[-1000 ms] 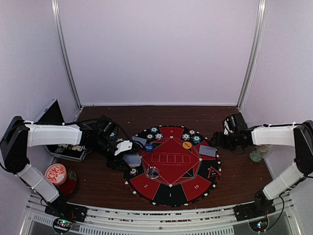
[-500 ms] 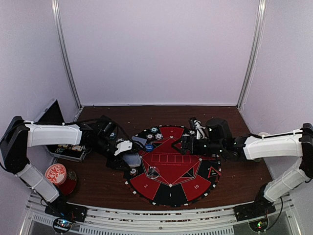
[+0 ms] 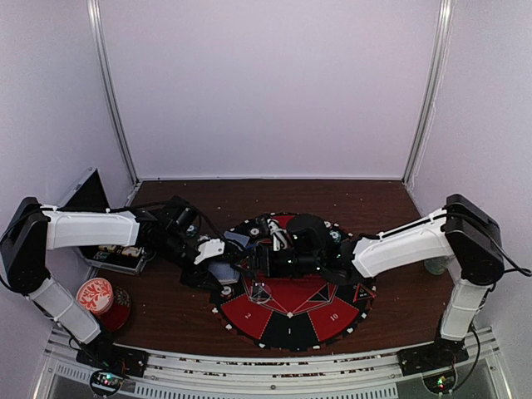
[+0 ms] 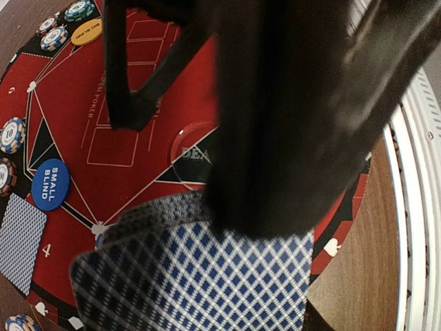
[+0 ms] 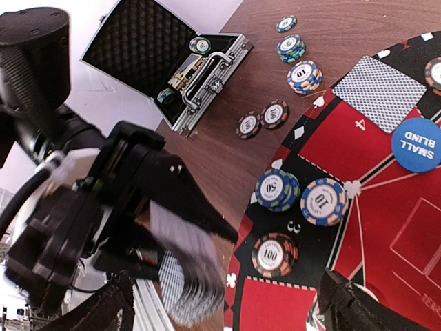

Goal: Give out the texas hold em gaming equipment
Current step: Pick up the poker card from the face-down deck piles.

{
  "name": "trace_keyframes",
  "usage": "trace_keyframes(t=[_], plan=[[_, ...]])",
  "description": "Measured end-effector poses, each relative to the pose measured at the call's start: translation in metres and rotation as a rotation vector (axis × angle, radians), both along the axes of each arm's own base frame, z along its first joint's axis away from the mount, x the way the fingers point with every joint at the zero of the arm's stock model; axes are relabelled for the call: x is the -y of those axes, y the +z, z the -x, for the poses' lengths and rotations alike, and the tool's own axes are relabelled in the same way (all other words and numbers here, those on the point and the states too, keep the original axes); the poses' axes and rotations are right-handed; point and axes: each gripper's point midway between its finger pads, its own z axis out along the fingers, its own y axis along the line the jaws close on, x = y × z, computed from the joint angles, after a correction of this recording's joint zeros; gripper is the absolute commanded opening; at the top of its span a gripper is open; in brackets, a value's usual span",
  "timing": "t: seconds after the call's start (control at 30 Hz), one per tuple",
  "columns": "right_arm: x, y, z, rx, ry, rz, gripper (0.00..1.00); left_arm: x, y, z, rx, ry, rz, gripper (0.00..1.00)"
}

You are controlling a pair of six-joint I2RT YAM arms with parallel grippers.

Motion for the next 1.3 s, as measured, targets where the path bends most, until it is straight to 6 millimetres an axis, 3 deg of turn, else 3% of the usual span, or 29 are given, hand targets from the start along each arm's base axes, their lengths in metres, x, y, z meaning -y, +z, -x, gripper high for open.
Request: trace_keyframes(t=[0.3,0.77,1.03,1.3], plan=[[-0.023,-0.028,-0.003,-0.064,0.014,-0.018,0.94,0.000,0.000,0.000,0.000,0.000,0.000,0.43],[-0.046,-0.038,-0.009,-0.093,0.019,-0.039,0.91,0.000,0.000,-0.001,0.001,0.002,-0.002,0.43],[-0.044,-0.041,-0.012,-0.106,-0.013,-0.036,0.78,-0.002,-0.002,-0.003,0.012,0.011,-0.015,0.43],[-0.024,-0.034,-0.011,-0.099,-0.046,-0.035,0.68,-0.003,-0.004,-0.005,0.021,0.019,-0.028,0.43]])
